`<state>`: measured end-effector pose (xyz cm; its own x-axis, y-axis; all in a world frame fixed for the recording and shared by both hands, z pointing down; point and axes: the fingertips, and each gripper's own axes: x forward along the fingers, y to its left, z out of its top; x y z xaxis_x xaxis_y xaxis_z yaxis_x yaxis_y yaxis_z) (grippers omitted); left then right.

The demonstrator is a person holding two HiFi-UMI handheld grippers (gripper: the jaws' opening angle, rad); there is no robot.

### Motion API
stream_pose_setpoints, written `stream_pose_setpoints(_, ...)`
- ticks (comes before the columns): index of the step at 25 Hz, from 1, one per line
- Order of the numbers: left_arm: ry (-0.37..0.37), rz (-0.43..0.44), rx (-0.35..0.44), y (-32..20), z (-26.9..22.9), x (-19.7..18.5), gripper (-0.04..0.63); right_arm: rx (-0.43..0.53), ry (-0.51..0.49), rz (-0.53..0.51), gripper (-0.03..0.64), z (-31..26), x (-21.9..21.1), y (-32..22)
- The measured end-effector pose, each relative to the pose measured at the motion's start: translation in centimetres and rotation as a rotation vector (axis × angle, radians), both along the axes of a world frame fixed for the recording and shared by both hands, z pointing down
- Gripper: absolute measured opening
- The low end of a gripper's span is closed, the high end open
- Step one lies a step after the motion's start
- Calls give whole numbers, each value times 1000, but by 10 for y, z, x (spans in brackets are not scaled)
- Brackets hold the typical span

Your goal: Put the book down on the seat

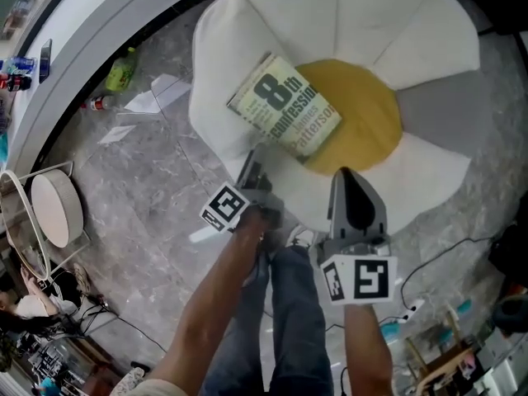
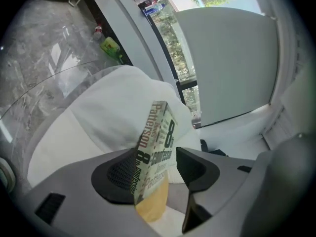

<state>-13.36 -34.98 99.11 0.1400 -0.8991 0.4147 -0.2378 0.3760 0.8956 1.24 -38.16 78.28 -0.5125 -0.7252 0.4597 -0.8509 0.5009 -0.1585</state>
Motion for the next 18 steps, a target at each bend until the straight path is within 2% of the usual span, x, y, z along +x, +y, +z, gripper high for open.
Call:
stream_pose_setpoints(7, 110, -57, 148, -13, -95, -1, 249, 45, -9, 1, 3, -49, -6, -8)
stream_pose_setpoints(16, 148, -75, 286, -32, -254, 0, 247, 113, -17, 35, 3, -156, 5, -15)
stream_pose_setpoints(18, 187, -94, 305, -33, -292, 1, 245, 130, -19, 49, 3, -187, 10, -16)
